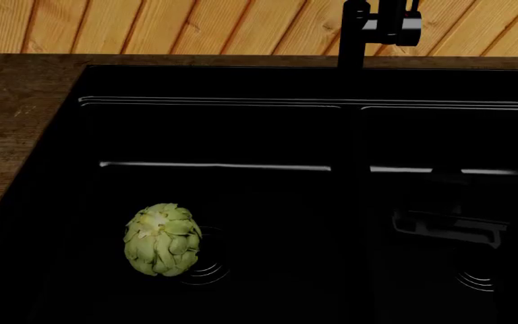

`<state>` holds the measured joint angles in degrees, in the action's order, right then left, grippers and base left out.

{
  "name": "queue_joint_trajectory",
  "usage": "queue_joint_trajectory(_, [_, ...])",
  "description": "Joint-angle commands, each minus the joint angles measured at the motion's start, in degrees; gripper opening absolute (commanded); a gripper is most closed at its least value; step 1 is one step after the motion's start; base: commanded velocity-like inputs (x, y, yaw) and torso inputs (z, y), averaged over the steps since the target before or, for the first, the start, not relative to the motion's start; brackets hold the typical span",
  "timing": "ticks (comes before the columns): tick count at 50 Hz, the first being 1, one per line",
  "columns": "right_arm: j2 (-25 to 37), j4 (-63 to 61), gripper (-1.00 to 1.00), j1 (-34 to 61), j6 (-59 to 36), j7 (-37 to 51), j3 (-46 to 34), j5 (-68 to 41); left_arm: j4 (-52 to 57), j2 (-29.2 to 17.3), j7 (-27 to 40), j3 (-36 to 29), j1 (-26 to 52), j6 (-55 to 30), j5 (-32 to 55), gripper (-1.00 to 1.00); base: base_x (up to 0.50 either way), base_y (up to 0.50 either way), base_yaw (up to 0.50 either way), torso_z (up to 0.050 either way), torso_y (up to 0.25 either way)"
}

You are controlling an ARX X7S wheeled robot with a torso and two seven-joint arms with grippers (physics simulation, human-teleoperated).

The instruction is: Pick the apple from the counter and place it in the sink

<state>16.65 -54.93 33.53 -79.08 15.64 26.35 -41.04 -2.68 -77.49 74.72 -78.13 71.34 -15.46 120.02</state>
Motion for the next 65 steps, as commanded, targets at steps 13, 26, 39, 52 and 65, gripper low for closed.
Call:
queue_joint_trajectory(13, [0.9, -0.4, 1.00, 1.3, -1.5, 1.1, 1.1, -1.8, 3.9, 0.6, -1.4, 2.2, 0.7, -0.2, -0.7, -1.00, 0.00, 0.00, 0.00, 0.000, 0.000])
queue_joint_trajectory(26, [1.3, 1.0, 1.00, -0.7, 1.8, 1.4, -0.7, -1.1, 7.4, 6.0, -5.6, 5.9, 10.7, -9.9, -7.6, -1.00, 0.00, 0.00, 0.00, 0.000, 0.000])
queue_joint_trajectory(39, [1.6, 2.0, 1.00, -2.2, 4.2, 1.5, -1.6, -0.7, 5.0, 15.6, -15.4, 7.2, 18.9, -16.3, -16.0, -1.00, 0.00, 0.00, 0.00, 0.000, 0.000])
queue_joint_trajectory(52, [2.1, 2.4, 1.00, -2.8, 4.8, 2.0, -1.9, -1.0, 4.8, 19.8, -26.2, 7.6, 19.6, -16.1, -19.3, -1.00, 0.00, 0.00, 0.00, 0.000, 0.000])
queue_joint_trajectory(65, [2.3, 1.9, 1.00, -3.2, 4.6, 2.7, -1.0, -2.1, 4.3, 23.3, -31.4, 6.9, 19.5, -16.7, -21.2, -1.00, 0.00, 0.00, 0.00, 0.000, 0.000])
